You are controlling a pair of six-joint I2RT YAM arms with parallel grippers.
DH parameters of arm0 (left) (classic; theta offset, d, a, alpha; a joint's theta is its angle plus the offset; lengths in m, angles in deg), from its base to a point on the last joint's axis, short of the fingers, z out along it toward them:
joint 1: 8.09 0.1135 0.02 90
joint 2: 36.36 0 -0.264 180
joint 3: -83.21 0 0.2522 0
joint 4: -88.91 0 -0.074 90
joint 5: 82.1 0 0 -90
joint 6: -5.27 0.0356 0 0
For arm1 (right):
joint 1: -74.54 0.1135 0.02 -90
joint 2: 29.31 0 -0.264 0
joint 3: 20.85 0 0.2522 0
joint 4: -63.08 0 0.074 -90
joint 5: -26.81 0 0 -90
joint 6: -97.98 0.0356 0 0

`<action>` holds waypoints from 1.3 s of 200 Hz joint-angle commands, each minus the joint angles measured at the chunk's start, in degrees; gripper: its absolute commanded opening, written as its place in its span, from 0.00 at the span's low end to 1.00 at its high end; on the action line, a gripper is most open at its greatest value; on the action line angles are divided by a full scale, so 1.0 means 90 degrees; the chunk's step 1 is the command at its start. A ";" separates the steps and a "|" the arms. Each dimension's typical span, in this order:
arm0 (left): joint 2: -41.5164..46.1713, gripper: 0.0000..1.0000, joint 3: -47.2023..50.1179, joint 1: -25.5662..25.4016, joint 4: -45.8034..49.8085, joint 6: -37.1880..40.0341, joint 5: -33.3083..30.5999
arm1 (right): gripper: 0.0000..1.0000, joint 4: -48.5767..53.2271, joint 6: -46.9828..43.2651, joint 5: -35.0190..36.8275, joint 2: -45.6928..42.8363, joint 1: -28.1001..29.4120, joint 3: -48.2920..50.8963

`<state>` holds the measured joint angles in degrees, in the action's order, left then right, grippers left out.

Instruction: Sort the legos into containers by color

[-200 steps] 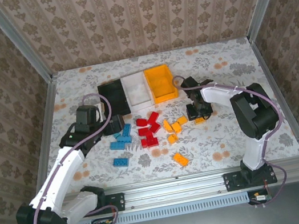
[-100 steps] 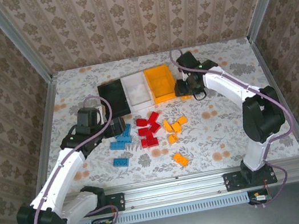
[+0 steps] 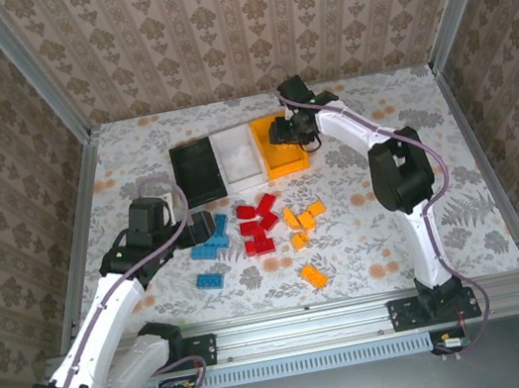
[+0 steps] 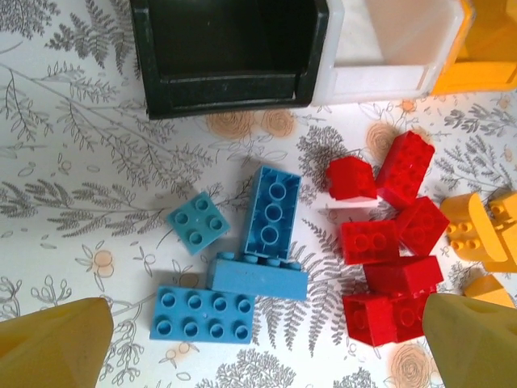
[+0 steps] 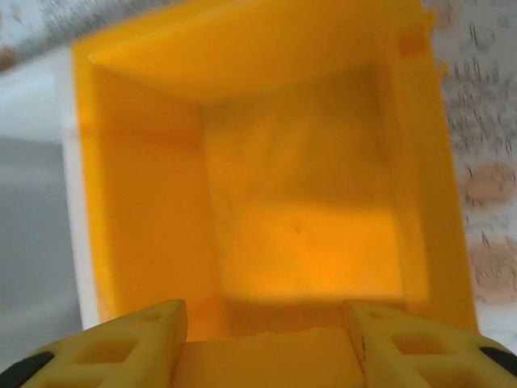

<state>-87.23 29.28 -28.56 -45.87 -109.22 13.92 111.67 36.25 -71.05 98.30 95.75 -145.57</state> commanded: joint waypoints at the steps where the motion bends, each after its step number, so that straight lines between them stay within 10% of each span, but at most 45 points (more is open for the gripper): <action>1: 0.0234 1.00 0.0115 0.0083 0.0290 -0.0143 -0.0110 | 0.62 0.0004 0.0101 -0.0144 0.0363 0.0077 -0.0447; 176: -0.0075 1.00 -0.0156 0.0244 0.0097 -0.0120 0.0545 | 0.90 0.2005 -0.1210 -0.0069 -0.2584 0.0348 0.0868; 260: -0.0494 1.00 -0.0405 0.0243 0.0085 0.0475 0.0863 | 1.00 0.4041 -0.1554 0.0545 -0.4295 0.1907 0.3277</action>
<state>-91.14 28.32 -26.72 -45.41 -108.63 20.04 137.92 23.58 -69.76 62.02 109.15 -119.32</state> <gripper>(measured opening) 0.997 0.999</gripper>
